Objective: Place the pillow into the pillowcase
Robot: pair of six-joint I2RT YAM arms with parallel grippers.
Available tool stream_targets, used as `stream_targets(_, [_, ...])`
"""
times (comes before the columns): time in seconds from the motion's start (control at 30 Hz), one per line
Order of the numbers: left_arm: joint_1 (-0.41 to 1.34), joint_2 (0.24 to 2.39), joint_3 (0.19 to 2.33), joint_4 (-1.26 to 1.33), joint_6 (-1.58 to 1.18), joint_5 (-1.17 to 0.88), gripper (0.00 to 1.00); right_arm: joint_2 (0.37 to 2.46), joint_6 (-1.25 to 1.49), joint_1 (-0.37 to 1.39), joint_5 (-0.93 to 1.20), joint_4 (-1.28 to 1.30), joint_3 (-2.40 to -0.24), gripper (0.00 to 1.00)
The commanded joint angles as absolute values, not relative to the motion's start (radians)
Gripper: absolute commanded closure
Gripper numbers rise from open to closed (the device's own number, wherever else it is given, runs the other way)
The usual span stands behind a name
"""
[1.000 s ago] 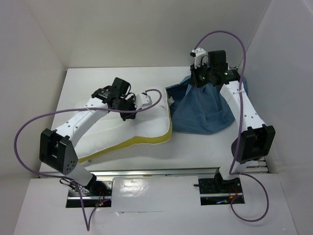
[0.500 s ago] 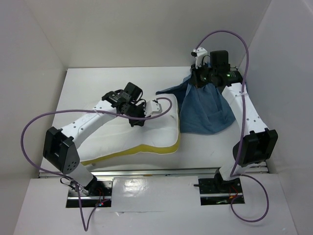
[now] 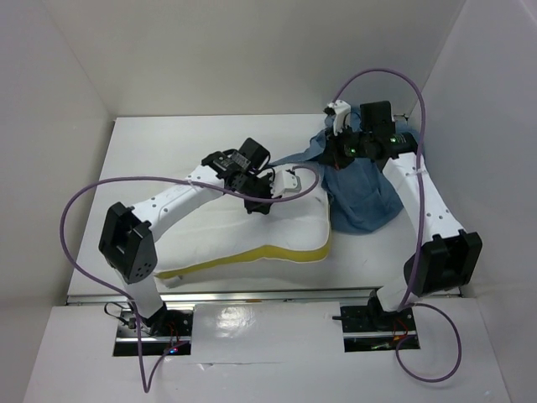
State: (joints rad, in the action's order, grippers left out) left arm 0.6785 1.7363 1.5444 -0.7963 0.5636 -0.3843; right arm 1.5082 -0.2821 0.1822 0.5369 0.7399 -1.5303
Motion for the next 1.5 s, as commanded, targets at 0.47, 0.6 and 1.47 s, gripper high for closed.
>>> stream_targets(0.47, [0.605, 1.778, 1.637, -0.558, 0.405, -0.293, 1.0, 1.236, -0.426, 0.176, 0.539, 0.934, -1.278, 1.0])
stream_targets(0.6, [0.549, 1.789, 1.655, -0.534, 0.313, -0.249, 1.0, 1.217, -0.448, 0.176, 0.538, 0.975, -1.269, 1.0])
stream_targets(1.47, [0.492, 1.928, 1.864, -0.555, -0.089, -0.124, 1.0, 1.397, -0.491, 0.278, 0.741, 1.066, -1.428, 1.0])
